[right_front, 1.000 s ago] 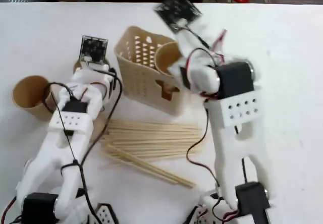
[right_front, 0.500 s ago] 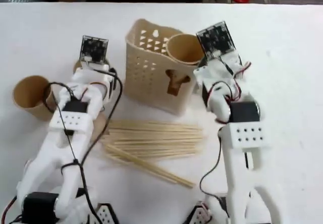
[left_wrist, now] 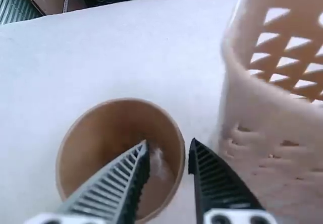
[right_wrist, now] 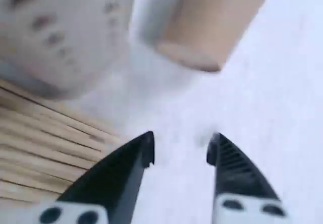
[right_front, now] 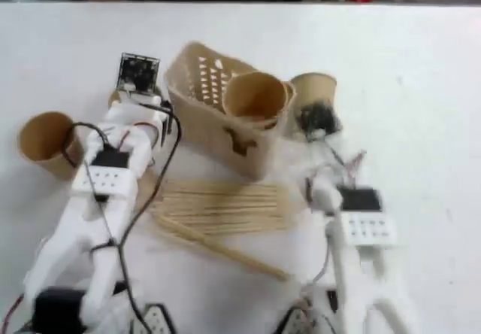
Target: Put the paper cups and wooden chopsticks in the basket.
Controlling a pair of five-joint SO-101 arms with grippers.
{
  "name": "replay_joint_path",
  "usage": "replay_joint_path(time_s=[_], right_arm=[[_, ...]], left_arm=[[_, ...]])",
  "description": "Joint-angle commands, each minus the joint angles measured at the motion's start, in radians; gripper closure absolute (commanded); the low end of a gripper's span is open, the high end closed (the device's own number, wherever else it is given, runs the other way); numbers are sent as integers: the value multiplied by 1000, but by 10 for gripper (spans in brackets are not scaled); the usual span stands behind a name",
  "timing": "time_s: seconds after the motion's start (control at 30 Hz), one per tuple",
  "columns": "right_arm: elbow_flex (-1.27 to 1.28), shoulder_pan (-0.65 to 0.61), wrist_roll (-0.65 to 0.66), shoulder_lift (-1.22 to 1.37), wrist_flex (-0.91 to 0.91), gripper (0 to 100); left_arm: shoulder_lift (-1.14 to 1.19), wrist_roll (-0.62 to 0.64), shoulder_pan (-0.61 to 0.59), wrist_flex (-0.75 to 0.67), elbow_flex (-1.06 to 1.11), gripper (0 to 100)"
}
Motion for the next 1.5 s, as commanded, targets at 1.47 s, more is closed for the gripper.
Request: replay_joint_path(time_s=[1.47], right_arm=[[517, 91, 5, -1064, 481, 817]], left_arm=[[-7, -11, -1, -28, -6, 854]])
